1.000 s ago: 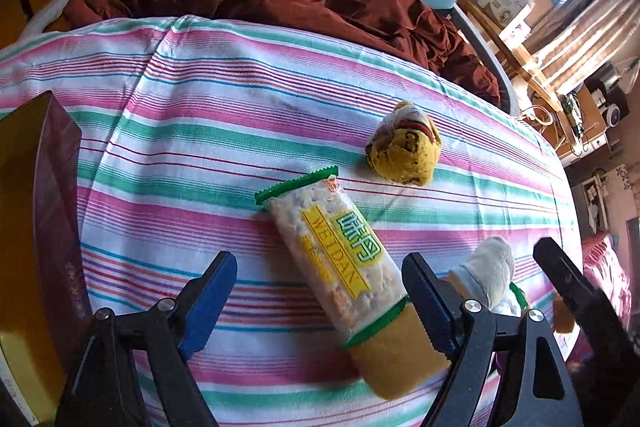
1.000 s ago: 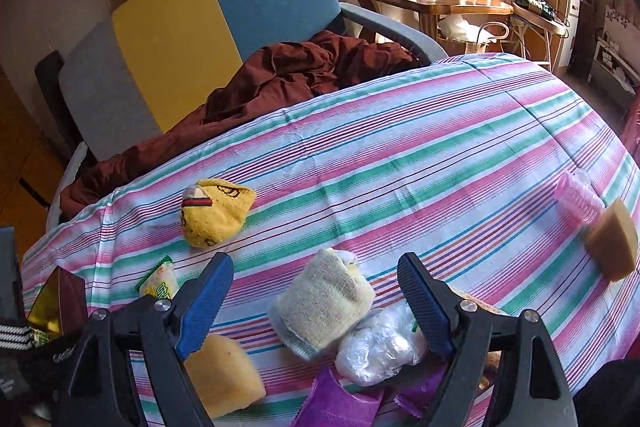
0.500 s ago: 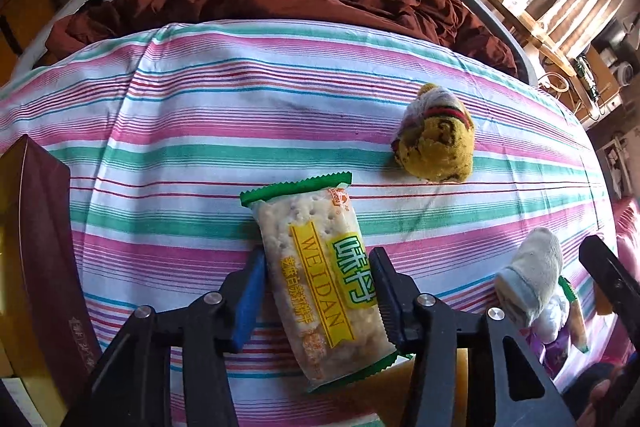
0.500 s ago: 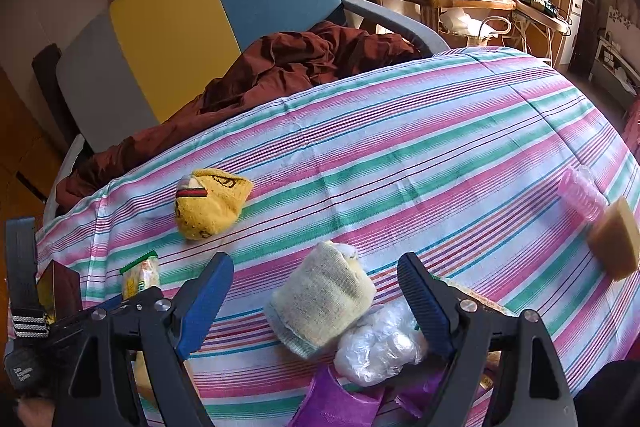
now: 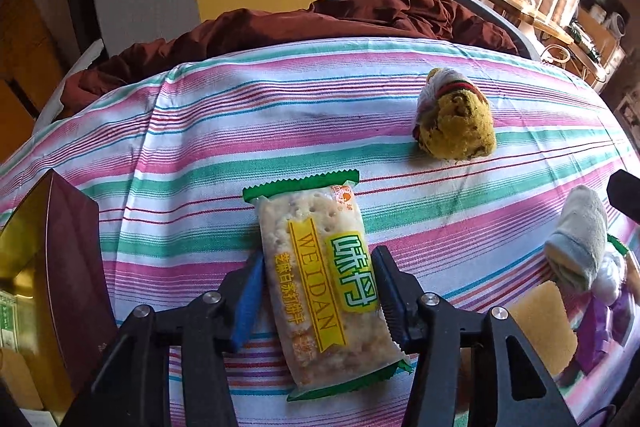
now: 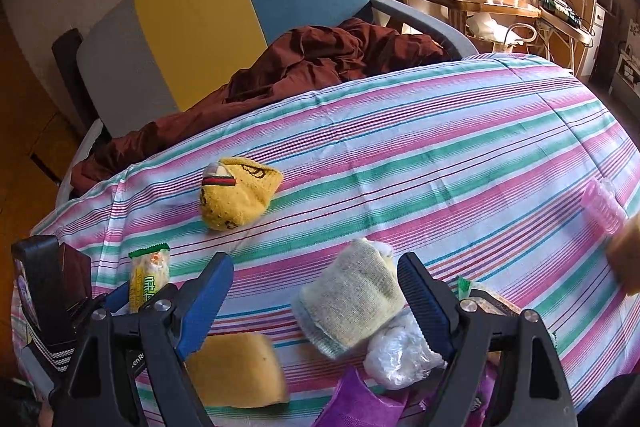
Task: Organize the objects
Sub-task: 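Lift the biscuit packet with the left tool while the right tool grasps the yellow plush toy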
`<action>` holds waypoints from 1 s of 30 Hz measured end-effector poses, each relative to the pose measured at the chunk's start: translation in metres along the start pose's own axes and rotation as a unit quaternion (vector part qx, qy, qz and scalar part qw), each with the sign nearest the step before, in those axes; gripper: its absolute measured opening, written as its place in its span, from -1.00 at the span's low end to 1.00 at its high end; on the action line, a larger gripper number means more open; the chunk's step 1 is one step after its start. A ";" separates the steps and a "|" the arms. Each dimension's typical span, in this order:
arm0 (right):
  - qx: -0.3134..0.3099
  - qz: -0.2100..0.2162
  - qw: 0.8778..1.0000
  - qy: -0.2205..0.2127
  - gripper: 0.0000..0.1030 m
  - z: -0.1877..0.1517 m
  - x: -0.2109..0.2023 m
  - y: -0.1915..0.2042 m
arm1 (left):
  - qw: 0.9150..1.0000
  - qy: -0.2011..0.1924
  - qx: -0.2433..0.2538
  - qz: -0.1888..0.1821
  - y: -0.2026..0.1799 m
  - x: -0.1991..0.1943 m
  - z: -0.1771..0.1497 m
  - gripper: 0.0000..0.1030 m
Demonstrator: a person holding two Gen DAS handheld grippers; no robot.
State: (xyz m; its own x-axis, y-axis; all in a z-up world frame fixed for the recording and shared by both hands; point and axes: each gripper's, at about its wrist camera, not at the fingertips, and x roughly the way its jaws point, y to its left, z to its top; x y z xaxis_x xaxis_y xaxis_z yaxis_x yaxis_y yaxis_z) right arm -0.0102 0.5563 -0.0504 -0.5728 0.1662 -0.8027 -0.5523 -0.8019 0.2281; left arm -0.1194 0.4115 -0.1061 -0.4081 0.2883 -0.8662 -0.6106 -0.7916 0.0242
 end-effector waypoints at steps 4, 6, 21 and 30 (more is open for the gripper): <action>0.017 0.031 0.999 0.017 0.66 0.000 0.006 -0.001 | 0.999 -0.024 0.014 0.015 -0.005 0.000 -0.006 0.04; 0.035 0.059 0.997 0.033 0.66 0.003 0.013 -0.003 | 1.000 -0.026 0.011 0.013 -0.005 0.002 -0.004 0.04; 0.006 0.059 0.991 0.122 0.57 0.062 0.117 0.049 | 0.999 -0.044 0.007 -0.006 -0.001 0.002 -0.008 0.05; -0.062 0.041 0.989 0.126 -0.27 0.039 0.089 0.054 | 0.998 -0.057 0.016 0.002 -0.005 0.001 -0.012 0.06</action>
State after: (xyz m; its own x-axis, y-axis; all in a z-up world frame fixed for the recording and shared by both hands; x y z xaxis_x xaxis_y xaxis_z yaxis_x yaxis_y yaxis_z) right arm -0.1146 0.5503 -0.0880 -0.4349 -0.0379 -0.8997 -0.4229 -0.8735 0.2412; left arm -0.1087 0.4088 -0.1133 -0.4836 0.3468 -0.8037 -0.6293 -0.7760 0.0438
